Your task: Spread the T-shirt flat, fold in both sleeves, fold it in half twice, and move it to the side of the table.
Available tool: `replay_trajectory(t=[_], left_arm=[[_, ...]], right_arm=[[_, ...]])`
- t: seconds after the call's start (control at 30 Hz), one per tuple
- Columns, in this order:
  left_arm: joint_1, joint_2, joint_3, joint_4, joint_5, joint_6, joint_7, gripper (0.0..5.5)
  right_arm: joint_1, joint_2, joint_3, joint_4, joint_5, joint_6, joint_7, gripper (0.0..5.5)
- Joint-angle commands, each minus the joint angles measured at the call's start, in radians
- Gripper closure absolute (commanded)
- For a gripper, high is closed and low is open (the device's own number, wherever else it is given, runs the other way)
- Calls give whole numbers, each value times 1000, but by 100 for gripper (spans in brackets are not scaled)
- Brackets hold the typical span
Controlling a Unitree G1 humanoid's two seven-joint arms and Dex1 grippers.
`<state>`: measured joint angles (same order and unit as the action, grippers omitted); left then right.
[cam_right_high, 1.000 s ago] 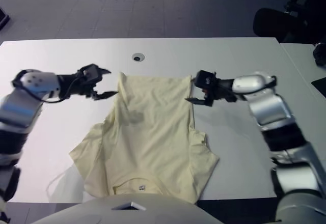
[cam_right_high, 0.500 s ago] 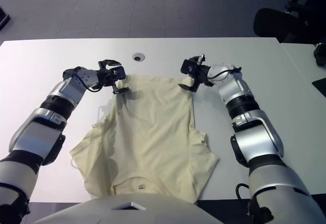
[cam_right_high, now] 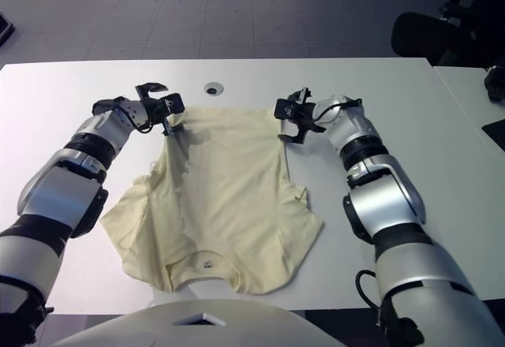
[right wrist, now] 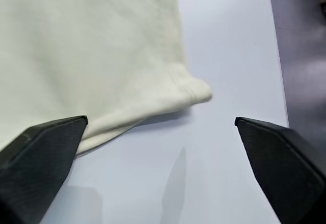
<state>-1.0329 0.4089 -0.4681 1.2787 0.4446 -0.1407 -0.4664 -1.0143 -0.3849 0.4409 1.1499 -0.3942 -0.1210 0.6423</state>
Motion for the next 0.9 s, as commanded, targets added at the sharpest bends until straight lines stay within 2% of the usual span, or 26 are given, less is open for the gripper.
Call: replay_trajectory(t=[0.03, 0.17, 0.3, 0.37, 0.43, 0.5, 0.6, 0.67, 0.73, 0.9], left_arm=[[19, 1, 8, 34, 21, 31, 8, 10], [-25, -18, 61, 33, -4, 29, 156, 10], [-53, 34, 215, -57, -140, -43, 167, 10], [40, 104, 315, -256, -256, -43, 58, 10], [291, 185, 452, -746, -439, 179, -76, 10], [611, 226, 657, -1266, -612, 534, -102, 10], [942, 145, 913, -1680, -699, 896, -55, 10], [1042, 84, 974, -1759, -729, 989, -17, 10], [1135, 63, 974, -1785, -771, 1013, -14, 10], [1320, 136, 1051, -1712, -914, 1042, -158, 10]], right_arm=[[-47, 37, -7, 86, -33, -4, -112, 11], [-54, 8, -81, 64, 24, -30, -153, 11], [55, -80, -223, -223, 158, 23, -76, 11], [217, -123, -318, -553, 258, 189, -28, 11], [438, -129, -452, -965, 373, 449, -35, 11], [653, -88, -576, -1331, 449, 673, -76, 11], [879, 69, -754, -1730, 500, 924, -167, 11], [962, 209, -860, -1896, 521, 1014, -244, 11], [994, 305, -927, -1963, 557, 1065, -298, 11], [1023, 392, -992, -2017, 630, 1134, -358, 11]])
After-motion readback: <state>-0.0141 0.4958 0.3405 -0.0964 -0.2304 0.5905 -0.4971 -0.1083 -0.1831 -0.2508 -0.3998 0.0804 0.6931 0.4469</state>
